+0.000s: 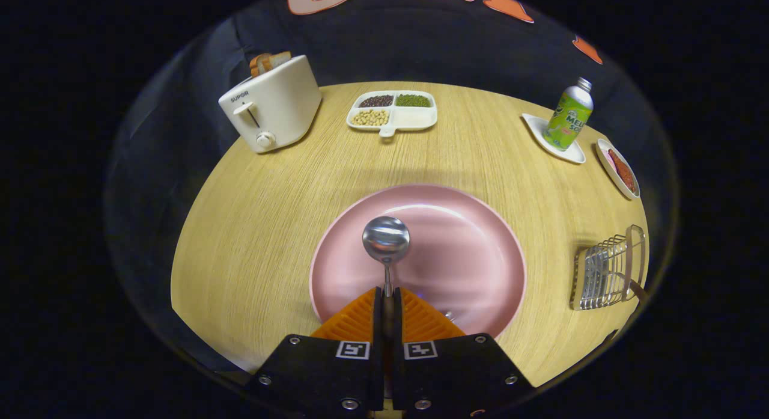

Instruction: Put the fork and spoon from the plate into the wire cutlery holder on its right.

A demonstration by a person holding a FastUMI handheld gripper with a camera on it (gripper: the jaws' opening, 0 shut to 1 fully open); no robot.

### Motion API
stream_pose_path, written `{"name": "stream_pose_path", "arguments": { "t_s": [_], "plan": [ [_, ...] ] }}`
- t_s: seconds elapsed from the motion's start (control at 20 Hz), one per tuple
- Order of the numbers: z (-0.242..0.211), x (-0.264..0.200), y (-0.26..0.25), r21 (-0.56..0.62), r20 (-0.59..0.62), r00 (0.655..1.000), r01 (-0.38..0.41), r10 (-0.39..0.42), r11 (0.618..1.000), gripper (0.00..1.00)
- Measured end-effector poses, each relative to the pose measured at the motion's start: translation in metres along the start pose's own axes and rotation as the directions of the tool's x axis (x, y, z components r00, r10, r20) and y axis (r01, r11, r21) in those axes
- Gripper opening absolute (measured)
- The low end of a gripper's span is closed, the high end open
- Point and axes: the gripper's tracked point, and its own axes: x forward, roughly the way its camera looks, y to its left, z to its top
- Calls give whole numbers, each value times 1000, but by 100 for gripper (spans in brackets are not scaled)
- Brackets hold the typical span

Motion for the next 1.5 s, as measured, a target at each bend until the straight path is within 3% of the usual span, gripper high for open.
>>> {"name": "stream_pose_path", "arguments": {
  "t_s": [0.45, 0.95, 1.25, 1.5],
  "plan": [
    [21, -32, -48, 65, 102, 994, 37, -43, 997, 5],
    [67, -123, -142, 143, 270, 953, 99, -135, 985, 5],
    [42, -140, -215, 159, 167, 963, 187, -213, 969, 5],
    [13, -130, -235, 159, -5, 986, 163, -165, 974, 5]
  ]
}}
